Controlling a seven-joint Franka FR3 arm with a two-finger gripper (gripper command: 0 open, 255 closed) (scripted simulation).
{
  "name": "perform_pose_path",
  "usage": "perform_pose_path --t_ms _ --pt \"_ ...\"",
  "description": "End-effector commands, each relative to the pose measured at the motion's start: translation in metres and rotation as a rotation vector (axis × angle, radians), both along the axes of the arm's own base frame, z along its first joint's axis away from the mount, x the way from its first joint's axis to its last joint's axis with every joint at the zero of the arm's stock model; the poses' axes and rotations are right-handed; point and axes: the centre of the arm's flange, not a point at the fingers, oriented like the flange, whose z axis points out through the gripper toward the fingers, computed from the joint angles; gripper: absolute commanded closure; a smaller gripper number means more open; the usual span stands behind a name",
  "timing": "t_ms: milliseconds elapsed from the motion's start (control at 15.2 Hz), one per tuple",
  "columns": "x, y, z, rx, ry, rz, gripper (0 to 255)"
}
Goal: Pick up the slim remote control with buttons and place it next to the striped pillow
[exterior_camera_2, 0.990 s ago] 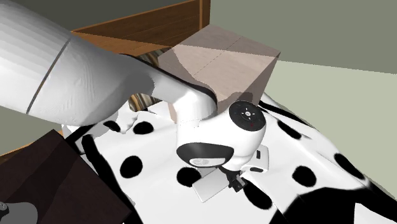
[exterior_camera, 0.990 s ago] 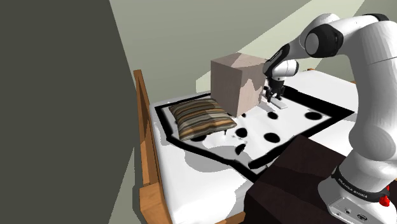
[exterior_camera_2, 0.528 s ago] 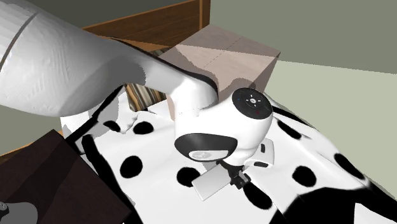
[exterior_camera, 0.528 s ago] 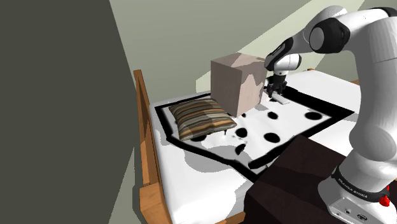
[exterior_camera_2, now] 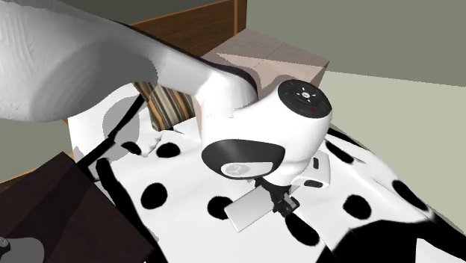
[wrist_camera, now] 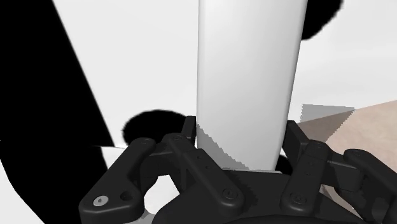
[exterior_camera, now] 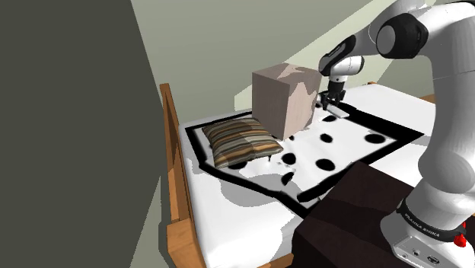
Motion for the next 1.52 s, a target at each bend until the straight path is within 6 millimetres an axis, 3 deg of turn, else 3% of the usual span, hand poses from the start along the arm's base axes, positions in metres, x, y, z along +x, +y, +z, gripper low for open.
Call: perform_pose_path --t_ms 0,924,1452 --pt "0.001 0.0 0.01 0.0 0.0 0.0 255" --pt "0.001 0.0 0.083 0.0 0.0 0.0 255" --pt "-0.003 0.105 0.083 0.0 0.0 0.0 255"
